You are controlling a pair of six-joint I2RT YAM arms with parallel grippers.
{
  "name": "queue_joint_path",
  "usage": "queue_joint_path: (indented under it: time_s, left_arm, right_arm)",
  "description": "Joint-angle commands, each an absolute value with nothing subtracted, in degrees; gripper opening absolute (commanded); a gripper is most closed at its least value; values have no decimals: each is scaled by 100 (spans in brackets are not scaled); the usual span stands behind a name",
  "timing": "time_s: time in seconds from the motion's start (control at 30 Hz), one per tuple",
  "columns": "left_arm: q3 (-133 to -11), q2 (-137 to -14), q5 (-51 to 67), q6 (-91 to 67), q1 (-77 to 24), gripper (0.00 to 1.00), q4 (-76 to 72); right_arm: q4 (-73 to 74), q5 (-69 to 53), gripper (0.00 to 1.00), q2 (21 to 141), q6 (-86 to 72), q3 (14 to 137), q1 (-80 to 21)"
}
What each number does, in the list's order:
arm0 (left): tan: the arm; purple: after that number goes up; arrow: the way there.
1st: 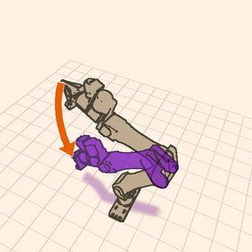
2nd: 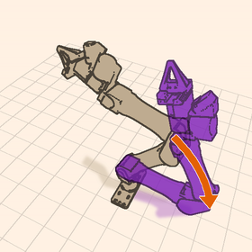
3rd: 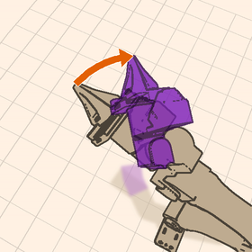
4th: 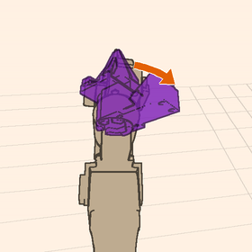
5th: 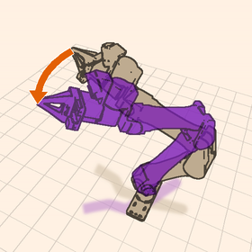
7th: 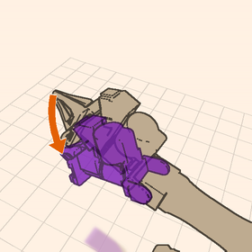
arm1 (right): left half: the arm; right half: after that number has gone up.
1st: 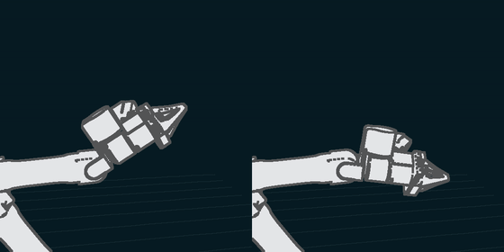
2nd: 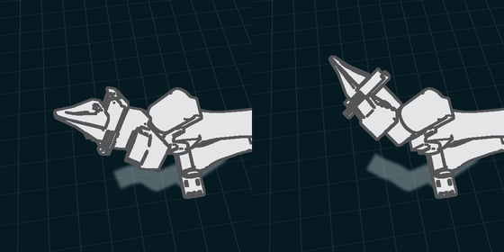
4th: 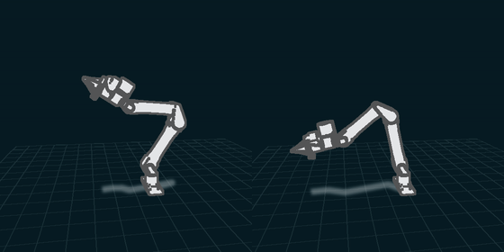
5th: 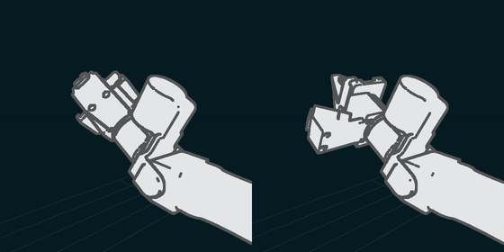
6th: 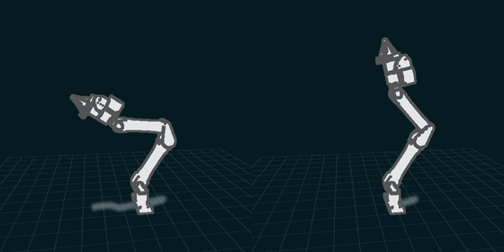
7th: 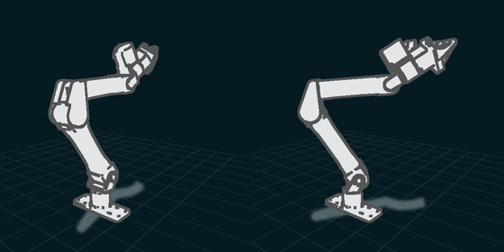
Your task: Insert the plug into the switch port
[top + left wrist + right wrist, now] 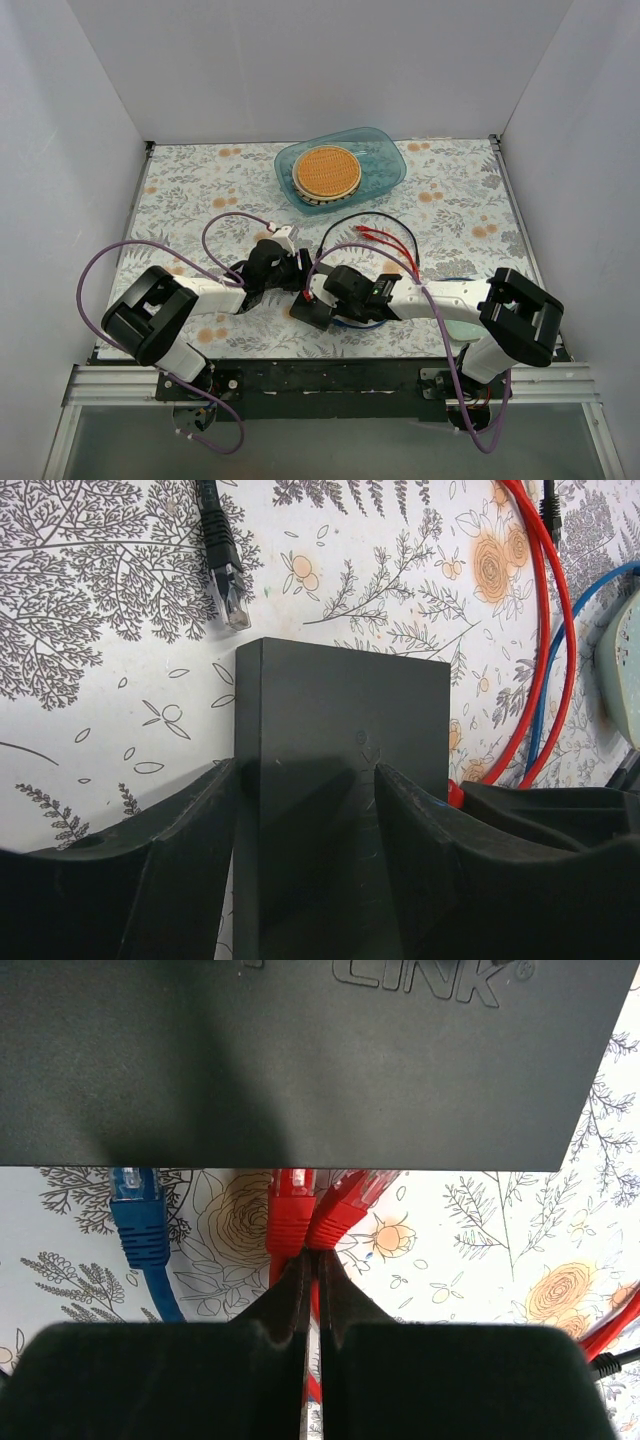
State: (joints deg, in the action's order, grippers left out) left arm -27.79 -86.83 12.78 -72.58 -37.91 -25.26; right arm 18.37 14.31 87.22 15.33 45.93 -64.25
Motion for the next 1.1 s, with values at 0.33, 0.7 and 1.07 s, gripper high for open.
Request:
queue_joint_path:
  time_s: [0.33,0.7,1.07]
  left_arm:
    - [-3050,-8578,2066,-7093,-4386,53,-2180]
    - [-2971,-8517,1661,-6926,-4368,54,-2197]
    - [-2734,-8341,2047,-6855,-3833,55,-2452]
  right_arm:
    - [-45,844,1,8552,2197,5220,-6478]
    - [264,1002,1,8403,2540,5186,-6478]
    - [325,1011,1,8332,2672,5115,-6469]
